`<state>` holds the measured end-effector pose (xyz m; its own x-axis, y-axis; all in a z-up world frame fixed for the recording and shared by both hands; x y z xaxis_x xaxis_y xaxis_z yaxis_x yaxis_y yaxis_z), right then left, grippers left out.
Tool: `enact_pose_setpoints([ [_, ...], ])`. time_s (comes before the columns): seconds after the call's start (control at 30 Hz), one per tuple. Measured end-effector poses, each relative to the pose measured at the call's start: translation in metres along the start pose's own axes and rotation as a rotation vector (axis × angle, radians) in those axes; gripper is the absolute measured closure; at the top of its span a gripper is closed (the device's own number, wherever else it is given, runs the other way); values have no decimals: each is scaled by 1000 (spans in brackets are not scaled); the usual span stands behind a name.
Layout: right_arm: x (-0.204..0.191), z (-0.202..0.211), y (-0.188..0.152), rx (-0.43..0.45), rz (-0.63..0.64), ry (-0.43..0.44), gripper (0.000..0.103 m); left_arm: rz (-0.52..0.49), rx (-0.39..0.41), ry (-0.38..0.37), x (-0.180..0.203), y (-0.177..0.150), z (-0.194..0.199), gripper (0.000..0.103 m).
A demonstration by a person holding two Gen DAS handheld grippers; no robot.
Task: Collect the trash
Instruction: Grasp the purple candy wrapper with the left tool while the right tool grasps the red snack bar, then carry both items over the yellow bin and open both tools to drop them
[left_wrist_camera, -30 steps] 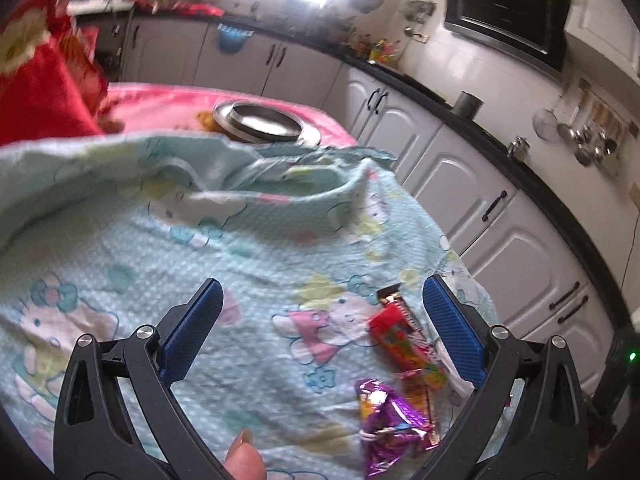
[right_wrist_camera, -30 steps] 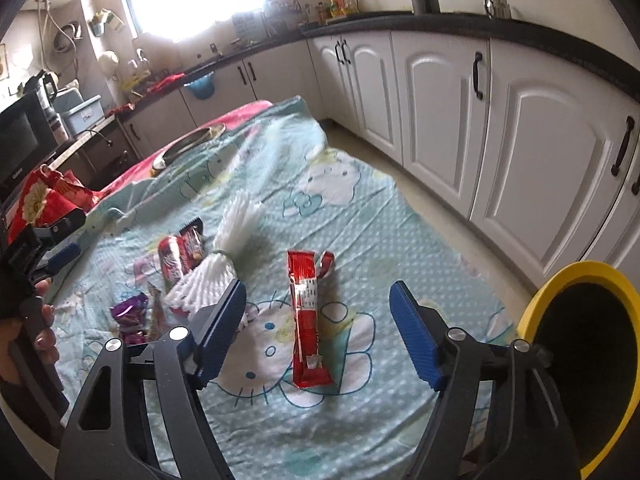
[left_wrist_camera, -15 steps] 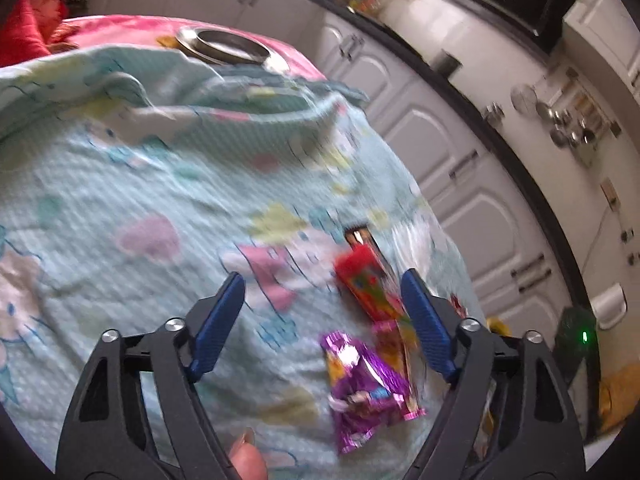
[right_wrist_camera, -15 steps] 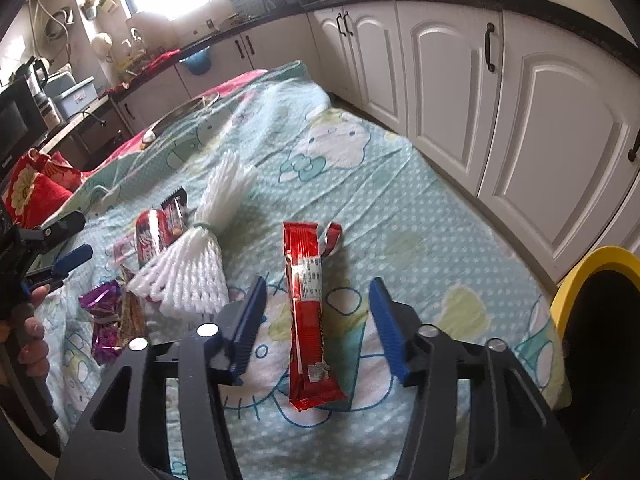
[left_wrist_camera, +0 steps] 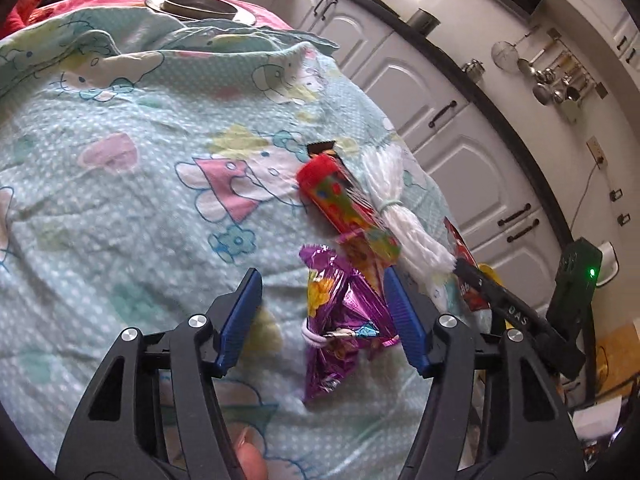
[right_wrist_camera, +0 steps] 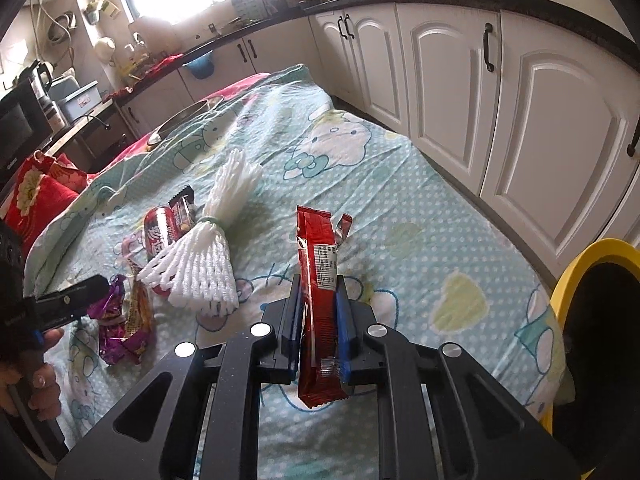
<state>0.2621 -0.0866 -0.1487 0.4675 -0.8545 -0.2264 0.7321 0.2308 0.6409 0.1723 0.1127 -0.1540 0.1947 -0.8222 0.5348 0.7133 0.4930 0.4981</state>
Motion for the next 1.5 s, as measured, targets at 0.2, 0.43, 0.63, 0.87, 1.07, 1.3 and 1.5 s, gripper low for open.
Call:
enact_pose_setpoints([
  [0.2, 0, 9, 3, 19, -7, 4, 89, -39, -23, 3, 8, -9, -3, 67],
  [0.43, -4, 29, 6, 52, -4, 30, 89, -99, -25, 54, 13, -12, -2, 82],
  [0.63, -6, 47, 7, 75, -1, 47, 89, -122, 20, 74, 21, -5, 14, 84],
  [0.87, 2, 67, 8, 93, -17, 68, 89, -161, 104, 42, 49, 10, 42, 84],
  [1.07, 17, 89, 10, 116, -18, 58, 89, -199, 136, -8, 82, 16, 47, 84],
  [1.3, 41, 115, 10, 149, -25, 25, 89, -273, 131, -56, 129, 12, 34, 84],
  [1.5, 64, 133, 2, 168, -47, -5, 89, -337, 114, -85, 167, 4, 18, 84],
])
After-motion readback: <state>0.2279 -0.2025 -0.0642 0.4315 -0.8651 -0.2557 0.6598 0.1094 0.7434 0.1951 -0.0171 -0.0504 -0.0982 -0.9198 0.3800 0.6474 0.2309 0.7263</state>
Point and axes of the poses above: each gripper's, at about its wrist camera, not at the fingertips, and z roughly against the way its jaws point, x to its right, y to its top, the point moved 8 cm from there along -z, roughly the way its jaws point, and after that the axes turned 1 degree about z, right-handed, at the moved point
